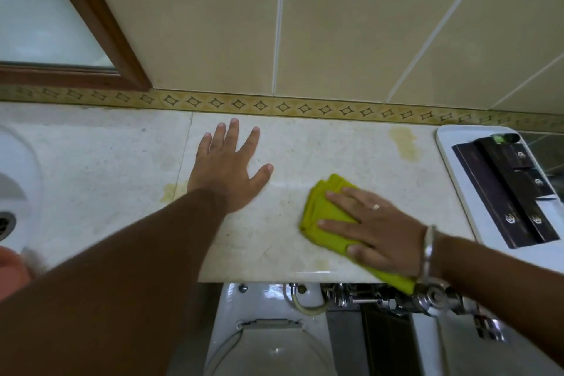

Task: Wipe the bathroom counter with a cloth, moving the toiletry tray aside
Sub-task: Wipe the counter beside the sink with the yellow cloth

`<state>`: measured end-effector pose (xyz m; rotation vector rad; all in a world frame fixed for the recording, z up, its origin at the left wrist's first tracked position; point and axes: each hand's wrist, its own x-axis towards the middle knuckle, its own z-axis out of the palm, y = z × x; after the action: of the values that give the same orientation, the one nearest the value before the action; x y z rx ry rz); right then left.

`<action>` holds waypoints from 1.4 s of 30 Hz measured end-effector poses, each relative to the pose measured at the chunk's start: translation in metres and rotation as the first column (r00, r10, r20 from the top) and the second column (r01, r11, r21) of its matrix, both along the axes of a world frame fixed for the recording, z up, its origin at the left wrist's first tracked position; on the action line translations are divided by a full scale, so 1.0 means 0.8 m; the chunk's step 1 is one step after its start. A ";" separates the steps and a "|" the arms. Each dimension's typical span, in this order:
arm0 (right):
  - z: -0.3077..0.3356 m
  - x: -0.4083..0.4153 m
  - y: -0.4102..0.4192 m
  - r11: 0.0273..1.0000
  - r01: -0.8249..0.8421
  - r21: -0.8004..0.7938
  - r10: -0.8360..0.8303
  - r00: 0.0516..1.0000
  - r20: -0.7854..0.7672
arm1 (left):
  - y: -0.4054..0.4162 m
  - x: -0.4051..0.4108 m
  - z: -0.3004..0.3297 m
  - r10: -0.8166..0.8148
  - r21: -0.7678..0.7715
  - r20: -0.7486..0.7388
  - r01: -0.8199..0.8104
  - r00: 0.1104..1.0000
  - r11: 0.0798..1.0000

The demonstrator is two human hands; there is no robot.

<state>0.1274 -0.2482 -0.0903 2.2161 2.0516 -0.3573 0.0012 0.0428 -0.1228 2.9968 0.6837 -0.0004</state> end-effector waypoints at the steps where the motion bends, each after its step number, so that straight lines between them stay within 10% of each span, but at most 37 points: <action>1: 0.004 0.019 -0.010 0.999 0.053 -0.009 -0.052 0.998 0.044 | 0.000 0.000 0.000 0.000 0.001 -0.003 0.000 1.000 1.000; 6: 0.002 0.025 0.040 0.880 0.473 0.044 -0.474 0.870 0.136 | 0.000 0.001 0.000 0.004 -0.014 -0.006 -0.004 1.000 1.000; 13: -0.011 -0.029 -0.020 0.982 -0.187 -0.013 0.187 0.982 0.004 | -0.001 -0.001 0.001 0.000 -0.002 -0.006 0.000 1.000 1.000; 20: 0.001 0.042 0.039 0.869 0.493 -0.027 -0.485 0.863 0.142 | 0.000 0.000 0.001 0.003 -0.009 -0.008 -0.003 1.000 1.000; 27: -0.010 -0.041 -0.006 0.996 -0.093 0.008 0.093 0.996 0.014 | -0.002 -0.001 0.001 0.001 -0.007 -0.006 -0.001 1.000 1.000; 34: -0.001 0.048 0.056 0.854 0.519 -0.017 -0.510 0.844 0.168 | -0.002 0.000 0.004 0.007 -0.009 -0.007 -0.007 1.000 1.000; 39: -0.014 -0.040 0.031 0.996 0.058 0.068 -0.062 0.997 0.050 | -0.004 -0.003 -0.001 0.013 -0.018 -0.001 -0.013 1.000 1.000; 42: -0.009 0.008 -0.024 0.997 0.072 0.036 -0.074 0.997 0.036 | -0.004 -0.002 0.001 0.018 -0.017 0.004 -0.018 1.000 1.000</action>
<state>0.1334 -0.2677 -0.0973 2.3042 1.9771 -0.2866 -0.0001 0.0397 -0.1221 2.9736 0.7070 0.0008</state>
